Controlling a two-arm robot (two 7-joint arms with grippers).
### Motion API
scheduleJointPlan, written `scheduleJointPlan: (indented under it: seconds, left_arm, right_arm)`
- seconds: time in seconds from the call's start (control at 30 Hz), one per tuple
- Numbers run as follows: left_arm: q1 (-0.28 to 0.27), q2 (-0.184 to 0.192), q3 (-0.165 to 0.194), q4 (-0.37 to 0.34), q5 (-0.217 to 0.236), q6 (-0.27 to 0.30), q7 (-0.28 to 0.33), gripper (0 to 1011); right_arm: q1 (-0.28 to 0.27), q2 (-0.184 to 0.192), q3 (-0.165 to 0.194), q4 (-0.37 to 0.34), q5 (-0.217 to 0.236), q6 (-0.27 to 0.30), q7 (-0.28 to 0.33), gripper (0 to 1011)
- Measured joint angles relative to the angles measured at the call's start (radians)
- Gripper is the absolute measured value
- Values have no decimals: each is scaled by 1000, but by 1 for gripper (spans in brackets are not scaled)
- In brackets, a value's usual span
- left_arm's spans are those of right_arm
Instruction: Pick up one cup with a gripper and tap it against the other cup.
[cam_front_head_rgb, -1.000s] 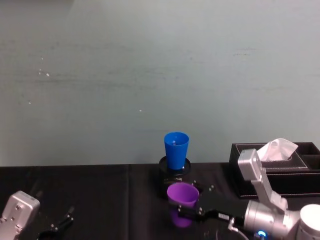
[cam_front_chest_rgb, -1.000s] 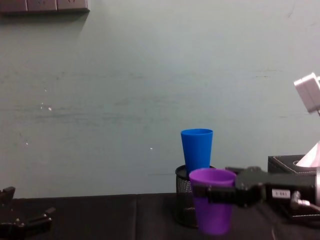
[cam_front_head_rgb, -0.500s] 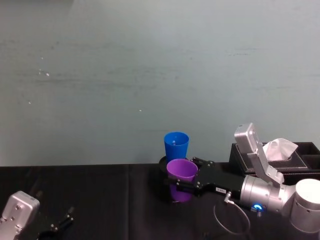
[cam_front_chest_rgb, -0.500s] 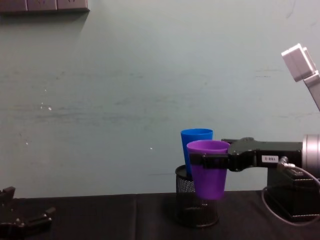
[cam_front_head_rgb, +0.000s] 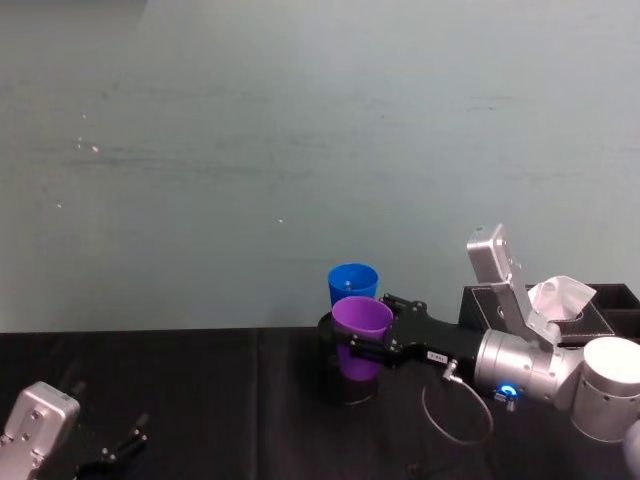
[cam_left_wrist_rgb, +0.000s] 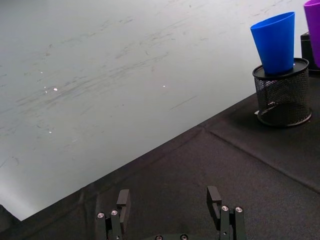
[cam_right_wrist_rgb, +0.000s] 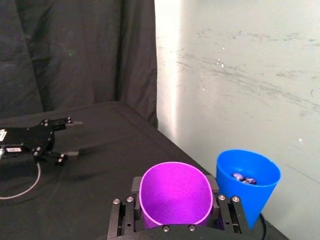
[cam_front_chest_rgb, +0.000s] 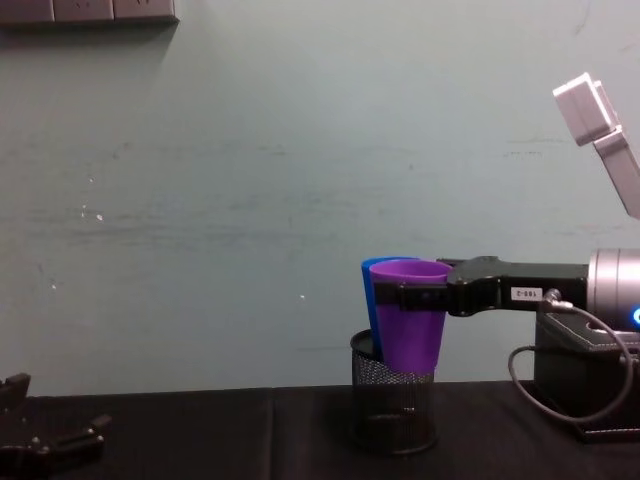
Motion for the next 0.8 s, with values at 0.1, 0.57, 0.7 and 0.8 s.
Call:
scheduleJointPlan:
  seconds: [0.1,0.57,0.7,0.8]
  left_arm:
    - [0,0,0,0,0,0,0,1000]
    - [0,0,0,0,0,0,0,1000]
    - [0,0,0,0,0,0,0,1000]
    - [0,0,0,0,0,0,0,1000]
  right_arm:
    - [22,-14,2,40,-2,-10,9,751]
    - [139,-94,22,284,-26,-80,60,751]
    - [163,-108,30,328,-34,-98,70,751]
    - [175,-116,36,350,-39,-108,75,751]
